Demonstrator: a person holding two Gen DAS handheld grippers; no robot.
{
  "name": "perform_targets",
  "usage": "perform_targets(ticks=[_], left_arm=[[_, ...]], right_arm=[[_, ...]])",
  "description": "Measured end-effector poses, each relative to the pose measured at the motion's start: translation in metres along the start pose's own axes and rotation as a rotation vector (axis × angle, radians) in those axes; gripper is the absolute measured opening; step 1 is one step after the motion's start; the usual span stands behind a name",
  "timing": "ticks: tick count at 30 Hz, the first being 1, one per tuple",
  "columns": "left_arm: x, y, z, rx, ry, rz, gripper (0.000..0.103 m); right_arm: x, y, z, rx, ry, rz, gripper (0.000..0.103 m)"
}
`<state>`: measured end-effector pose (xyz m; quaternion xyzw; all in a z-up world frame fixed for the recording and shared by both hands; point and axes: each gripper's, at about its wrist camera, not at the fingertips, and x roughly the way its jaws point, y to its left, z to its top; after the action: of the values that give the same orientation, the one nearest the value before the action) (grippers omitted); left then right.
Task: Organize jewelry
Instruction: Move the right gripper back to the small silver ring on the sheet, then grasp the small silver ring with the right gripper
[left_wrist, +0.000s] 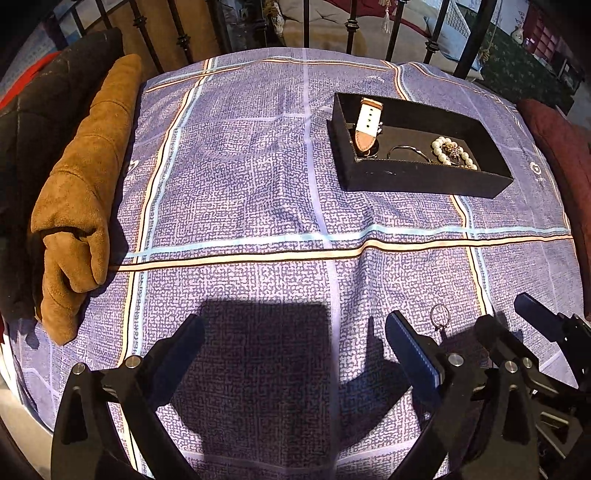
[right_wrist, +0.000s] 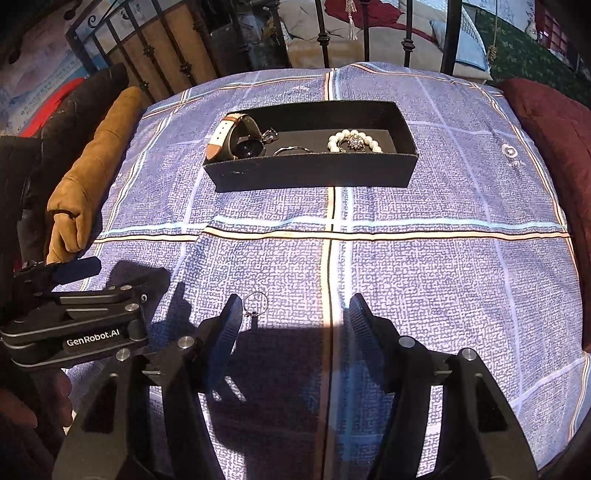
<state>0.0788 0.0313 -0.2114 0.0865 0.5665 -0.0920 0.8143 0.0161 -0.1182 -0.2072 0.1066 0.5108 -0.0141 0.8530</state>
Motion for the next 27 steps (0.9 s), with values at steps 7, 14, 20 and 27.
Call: perform_targets(ticks=[7, 14, 20, 27], left_arm=[[0.009, 0.003, -0.004, 0.007, 0.008, -0.005, 0.096], [0.012, 0.007, -0.004, 0.003, -0.006, -0.03, 0.096], [0.027, 0.013, -0.01, -0.007, 0.026, -0.035, 0.096], [0.034, 0.007, -0.018, 0.017, 0.014, -0.007, 0.094]], right_arm=[[0.013, 0.003, -0.004, 0.011, 0.016, -0.021, 0.059], [0.029, 0.001, -0.003, 0.032, 0.038, -0.044, 0.059], [0.038, 0.011, -0.007, -0.016, 0.04, -0.079, 0.057], [0.036, 0.022, -0.01, -0.065, 0.035, -0.07, 0.006]])
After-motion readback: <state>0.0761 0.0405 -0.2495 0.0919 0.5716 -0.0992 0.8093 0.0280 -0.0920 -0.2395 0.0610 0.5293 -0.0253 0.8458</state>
